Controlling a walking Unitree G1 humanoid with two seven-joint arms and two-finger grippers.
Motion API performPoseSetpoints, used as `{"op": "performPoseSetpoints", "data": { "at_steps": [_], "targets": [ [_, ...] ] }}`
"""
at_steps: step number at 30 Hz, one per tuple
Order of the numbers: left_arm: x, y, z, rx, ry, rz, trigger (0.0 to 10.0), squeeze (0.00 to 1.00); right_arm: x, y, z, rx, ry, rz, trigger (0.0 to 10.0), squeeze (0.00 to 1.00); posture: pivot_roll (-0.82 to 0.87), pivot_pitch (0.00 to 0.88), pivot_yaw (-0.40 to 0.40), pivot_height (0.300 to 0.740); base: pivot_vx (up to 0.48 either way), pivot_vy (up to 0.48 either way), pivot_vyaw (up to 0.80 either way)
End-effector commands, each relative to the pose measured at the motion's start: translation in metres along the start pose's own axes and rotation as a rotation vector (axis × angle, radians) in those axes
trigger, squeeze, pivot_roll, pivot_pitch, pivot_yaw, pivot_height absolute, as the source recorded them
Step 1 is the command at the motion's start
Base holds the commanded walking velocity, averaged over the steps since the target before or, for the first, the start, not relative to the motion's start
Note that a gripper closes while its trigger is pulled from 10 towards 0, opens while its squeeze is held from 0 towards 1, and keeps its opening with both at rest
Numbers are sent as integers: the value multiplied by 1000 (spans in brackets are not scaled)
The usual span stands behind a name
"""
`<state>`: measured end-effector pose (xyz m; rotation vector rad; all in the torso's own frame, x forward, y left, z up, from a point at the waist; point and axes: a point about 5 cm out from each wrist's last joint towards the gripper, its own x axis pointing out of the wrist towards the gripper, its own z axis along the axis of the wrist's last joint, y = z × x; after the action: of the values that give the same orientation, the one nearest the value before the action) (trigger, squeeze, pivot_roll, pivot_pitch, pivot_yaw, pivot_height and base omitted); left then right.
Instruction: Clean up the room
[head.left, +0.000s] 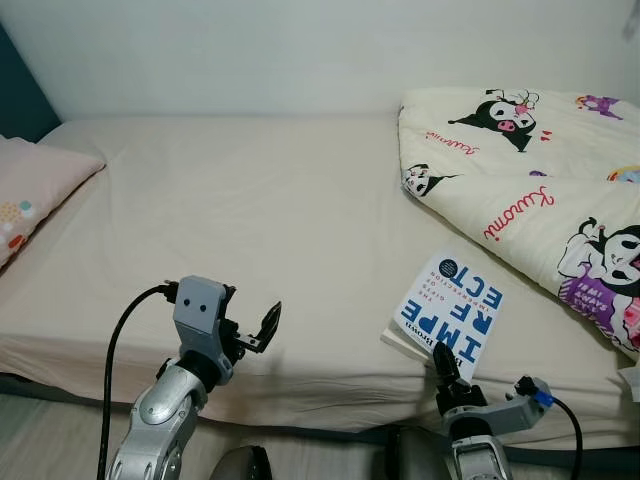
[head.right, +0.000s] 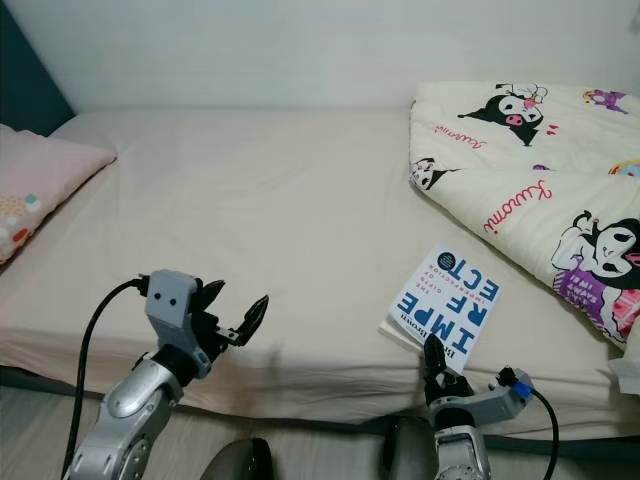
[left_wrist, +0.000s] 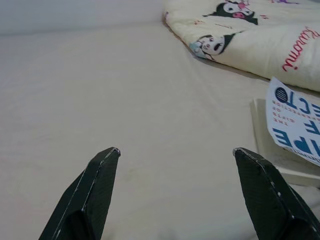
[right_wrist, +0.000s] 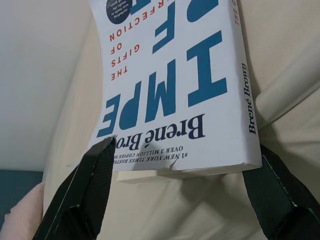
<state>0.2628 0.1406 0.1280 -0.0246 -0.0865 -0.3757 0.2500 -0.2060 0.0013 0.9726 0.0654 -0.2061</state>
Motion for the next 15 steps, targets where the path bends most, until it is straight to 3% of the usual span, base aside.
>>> {"op": "performPoseSetpoints", "data": {
  "at_steps": [1,5,6,8,9,12,13,15],
  "targets": [
    [-5,3,-4,26,28,-5,10000,0,8,23,-8,-37,41,127,10000,0,51,137,60,596,0,0,0],
    [-6,3,-5,25,31,-8,10000,0,7,20,-9,-54,52,113,10000,0,52,138,59,596,0,0,0],
    [-6,3,-5,25,31,-9,10000,0,6,19,-10,-53,58,113,0,0,52,140,58,596,0,0,0],
    [-5,2,-5,26,31,-9,10000,0,5,18,-11,-57,68,112,0,0,52,140,56,596,0,0,0],
    [-6,3,-5,27,31,-8,10000,0,5,17,-11,-67,76,107,3529,0,51,140,55,596,0,0,0],
    [-6,3,-5,27,31,-7,10000,0,4,16,-11,-74,81,104,3529,0,51,140,55,596,0,0,0],
    [-6,3,-5,27,31,-7,10000,0,4,16,-11,-77,84,106,10000,0,51,140,52,596,0,0,0],
    [-7,3,-5,28,31,-8,10000,0,5,16,-11,-77,86,113,9961,0,50,140,52,596,0,0,0]
  ]
}}
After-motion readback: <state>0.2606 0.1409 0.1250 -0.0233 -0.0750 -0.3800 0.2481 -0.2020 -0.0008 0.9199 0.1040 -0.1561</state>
